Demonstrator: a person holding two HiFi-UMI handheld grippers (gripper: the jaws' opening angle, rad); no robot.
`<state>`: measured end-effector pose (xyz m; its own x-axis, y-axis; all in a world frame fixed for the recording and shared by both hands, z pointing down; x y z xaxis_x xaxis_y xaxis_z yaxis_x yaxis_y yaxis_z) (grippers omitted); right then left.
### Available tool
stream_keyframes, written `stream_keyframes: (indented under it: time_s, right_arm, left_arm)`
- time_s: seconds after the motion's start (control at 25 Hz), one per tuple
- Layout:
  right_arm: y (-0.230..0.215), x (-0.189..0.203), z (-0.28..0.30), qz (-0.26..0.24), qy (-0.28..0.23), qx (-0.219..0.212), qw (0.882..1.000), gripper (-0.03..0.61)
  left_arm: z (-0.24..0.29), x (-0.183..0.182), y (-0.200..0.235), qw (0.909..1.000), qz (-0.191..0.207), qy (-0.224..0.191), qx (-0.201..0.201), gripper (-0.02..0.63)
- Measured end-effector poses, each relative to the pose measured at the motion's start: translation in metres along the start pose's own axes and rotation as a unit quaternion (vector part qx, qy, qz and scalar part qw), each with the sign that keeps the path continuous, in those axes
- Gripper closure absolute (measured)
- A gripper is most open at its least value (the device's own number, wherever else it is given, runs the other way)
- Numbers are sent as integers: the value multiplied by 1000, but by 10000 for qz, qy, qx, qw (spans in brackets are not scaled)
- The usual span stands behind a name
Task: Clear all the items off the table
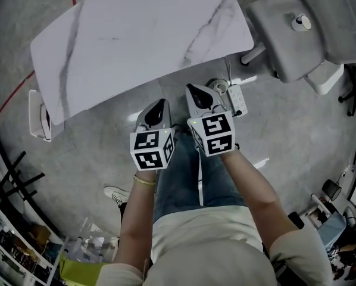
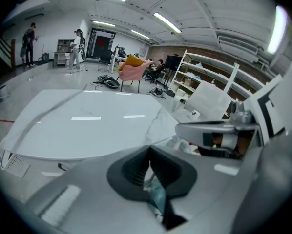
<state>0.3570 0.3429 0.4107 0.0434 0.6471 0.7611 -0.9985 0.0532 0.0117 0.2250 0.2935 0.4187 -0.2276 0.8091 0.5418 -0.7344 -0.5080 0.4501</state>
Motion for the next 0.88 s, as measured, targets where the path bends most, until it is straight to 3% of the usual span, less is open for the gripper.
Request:
stream_keyframes:
  time_s: [0.32,0.88]
  right_arm:
    - [31,-30,-56,-248,-62,-169,9995,580]
    - [53,-112,-157,-492,-447,-279,9974,580]
  left_arm:
    - [-63,4,-13,9998,-170,-80,-84,604]
    - [-164,-32,-69,9995,46,-292,117,604]
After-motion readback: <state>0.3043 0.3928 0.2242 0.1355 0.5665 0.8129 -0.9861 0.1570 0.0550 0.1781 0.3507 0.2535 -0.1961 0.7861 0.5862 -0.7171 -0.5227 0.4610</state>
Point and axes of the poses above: the fingertips, and each gripper's own axes: z forward along the fingers, y to its left, x out of its underside, the point moved 8 cm from there along -z, backward along the fingers, and after that the axes turned 15 degrees about -z, right-handed, at the moved point
